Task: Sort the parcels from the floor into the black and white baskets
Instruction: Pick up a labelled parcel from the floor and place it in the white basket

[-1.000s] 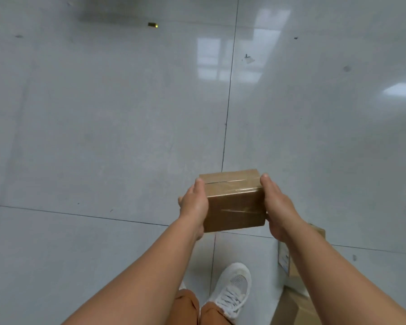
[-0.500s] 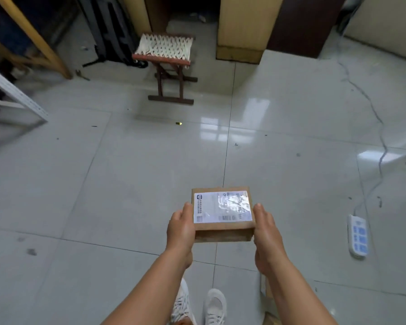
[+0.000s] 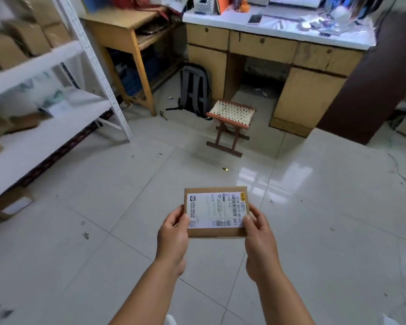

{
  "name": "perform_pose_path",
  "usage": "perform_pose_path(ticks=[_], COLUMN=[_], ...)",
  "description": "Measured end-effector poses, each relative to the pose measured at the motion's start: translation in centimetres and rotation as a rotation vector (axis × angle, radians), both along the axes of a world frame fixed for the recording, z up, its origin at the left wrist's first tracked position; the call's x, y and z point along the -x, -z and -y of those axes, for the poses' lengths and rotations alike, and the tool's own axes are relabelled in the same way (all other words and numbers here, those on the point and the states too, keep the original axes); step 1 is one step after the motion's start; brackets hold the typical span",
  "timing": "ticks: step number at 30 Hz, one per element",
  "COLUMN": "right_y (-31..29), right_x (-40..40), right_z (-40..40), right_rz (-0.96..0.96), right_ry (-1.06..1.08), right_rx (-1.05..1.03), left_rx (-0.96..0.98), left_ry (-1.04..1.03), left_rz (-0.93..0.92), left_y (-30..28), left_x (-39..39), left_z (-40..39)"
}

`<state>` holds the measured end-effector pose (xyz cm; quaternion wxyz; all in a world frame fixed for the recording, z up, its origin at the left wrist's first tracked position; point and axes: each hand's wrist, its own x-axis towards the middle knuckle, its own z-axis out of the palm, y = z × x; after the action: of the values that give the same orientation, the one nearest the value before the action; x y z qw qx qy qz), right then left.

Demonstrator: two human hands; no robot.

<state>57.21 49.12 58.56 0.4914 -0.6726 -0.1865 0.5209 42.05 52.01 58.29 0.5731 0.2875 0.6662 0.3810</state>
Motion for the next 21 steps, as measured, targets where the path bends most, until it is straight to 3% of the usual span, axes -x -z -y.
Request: perform_pose_path(ticks=[6,21], right_y=[-4.1,-10.4], right_x=[6.4,34.3], right_z=[-1.0,3.9], right_rz=[-0.076,-0.049], right_ry=[-0.189,-0.6], right_rx=[-0.053,-0.138], left_rx=[-0.099,-0.253], left_ry=[-0.237,-0.598], left_rz=[0.107,0.031], left_y=[-4.3,-10.6], left_x=[6.8,32.8], left_z=[1.5,12.6])
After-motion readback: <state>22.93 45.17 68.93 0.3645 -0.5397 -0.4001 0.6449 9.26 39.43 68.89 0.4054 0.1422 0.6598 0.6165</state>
